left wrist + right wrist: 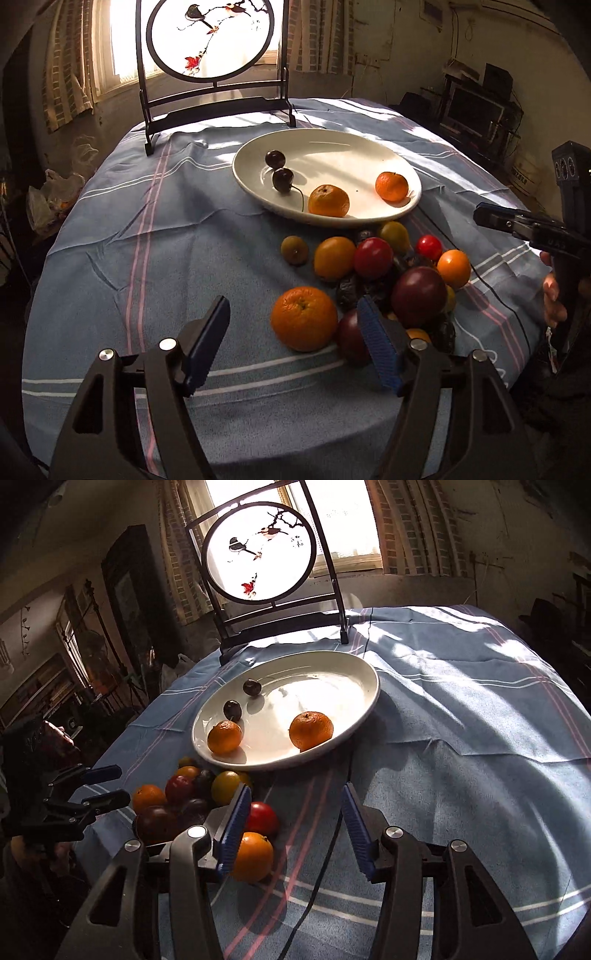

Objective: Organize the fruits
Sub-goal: 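Place the orange on the plate with the left tool while the right tool places the cherry, then grasp an orange with the left tool while the right tool grasps another orange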

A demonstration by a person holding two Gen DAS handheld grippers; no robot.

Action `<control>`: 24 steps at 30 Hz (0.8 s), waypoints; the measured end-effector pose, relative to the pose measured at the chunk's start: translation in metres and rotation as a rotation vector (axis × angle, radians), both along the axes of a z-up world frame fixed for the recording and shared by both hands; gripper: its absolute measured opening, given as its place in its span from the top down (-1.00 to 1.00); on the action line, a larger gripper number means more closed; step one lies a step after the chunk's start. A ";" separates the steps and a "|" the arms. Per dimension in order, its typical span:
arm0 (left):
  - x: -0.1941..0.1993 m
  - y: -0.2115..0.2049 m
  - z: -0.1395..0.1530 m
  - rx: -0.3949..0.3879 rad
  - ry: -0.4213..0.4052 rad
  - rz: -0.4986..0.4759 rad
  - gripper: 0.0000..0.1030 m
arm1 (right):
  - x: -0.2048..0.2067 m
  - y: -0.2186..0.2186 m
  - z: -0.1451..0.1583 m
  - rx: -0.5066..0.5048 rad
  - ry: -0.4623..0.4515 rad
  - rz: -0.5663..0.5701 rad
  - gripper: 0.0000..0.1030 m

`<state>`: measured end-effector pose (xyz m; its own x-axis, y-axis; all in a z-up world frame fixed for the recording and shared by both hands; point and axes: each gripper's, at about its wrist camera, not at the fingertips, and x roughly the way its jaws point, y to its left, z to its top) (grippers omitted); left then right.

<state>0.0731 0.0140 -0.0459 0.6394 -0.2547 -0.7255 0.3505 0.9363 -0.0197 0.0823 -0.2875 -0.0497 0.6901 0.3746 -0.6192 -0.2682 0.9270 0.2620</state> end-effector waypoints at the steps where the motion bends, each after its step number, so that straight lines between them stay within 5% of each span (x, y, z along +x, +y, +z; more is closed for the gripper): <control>1: -0.002 0.003 -0.004 0.007 0.005 0.007 -0.29 | -0.003 -0.001 -0.004 -0.002 0.005 -0.001 0.01; 4: 0.000 0.006 -0.015 0.002 0.040 0.006 0.16 | -0.006 -0.003 -0.006 0.007 0.005 -0.002 0.01; 13: 0.000 -0.007 -0.019 0.040 -0.001 -0.045 0.26 | -0.005 -0.006 -0.008 0.029 0.006 0.005 0.01; 18: 0.020 -0.005 -0.022 -0.017 0.025 -0.026 0.03 | -0.006 -0.006 -0.007 0.042 -0.004 0.016 0.01; 24: 0.029 -0.002 -0.025 -0.086 0.068 -0.024 0.16 | -0.007 -0.006 -0.007 0.043 -0.003 0.014 0.01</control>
